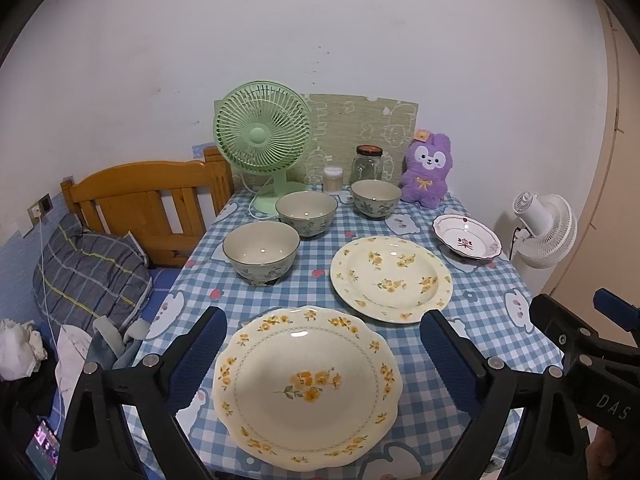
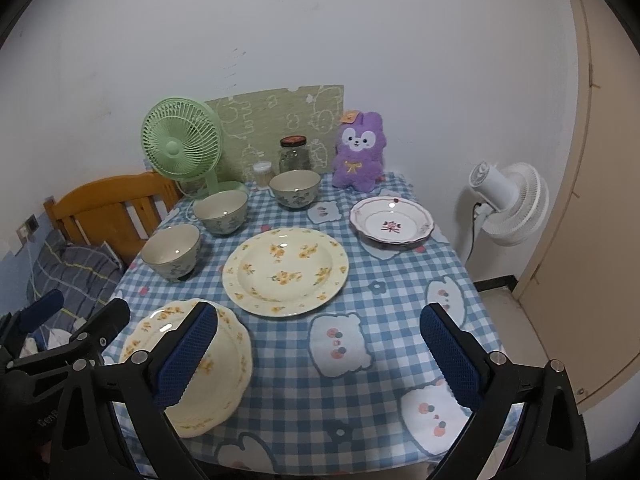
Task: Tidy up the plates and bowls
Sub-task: 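Lower both tools onto the large yellow-flowered plate rim and close them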
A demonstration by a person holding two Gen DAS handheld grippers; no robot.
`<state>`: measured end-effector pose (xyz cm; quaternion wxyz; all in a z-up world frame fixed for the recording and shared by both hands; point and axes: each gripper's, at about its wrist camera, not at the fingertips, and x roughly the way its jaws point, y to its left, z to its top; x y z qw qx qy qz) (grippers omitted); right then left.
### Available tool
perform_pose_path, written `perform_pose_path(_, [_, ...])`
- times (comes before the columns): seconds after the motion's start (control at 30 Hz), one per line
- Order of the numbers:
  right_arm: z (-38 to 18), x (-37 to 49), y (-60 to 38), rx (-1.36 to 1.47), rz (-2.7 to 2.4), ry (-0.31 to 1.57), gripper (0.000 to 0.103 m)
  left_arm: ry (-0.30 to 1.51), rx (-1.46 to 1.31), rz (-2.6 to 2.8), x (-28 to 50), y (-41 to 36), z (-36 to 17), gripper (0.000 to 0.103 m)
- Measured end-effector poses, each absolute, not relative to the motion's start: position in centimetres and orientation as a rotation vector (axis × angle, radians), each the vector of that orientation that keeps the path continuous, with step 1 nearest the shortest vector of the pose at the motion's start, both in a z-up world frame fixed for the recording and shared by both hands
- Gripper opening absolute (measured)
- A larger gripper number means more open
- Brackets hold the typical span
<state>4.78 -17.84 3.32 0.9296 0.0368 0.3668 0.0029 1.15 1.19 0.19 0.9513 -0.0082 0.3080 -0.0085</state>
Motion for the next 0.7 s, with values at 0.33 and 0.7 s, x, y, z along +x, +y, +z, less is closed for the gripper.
perform_pose_path(0.33, [2.1,7.6,-15.6,0.072,0.026,0.812,0.098,0.685,-0.023,-0.02,3.6,2.6,-0.8,0.091])
perform_pose_path(0.7, [-1.5,11.0,-12.6,0.077,0.033,0.906,0.094,0.79,-0.004,-0.026,6.3,4.3,-3.9,0.085])
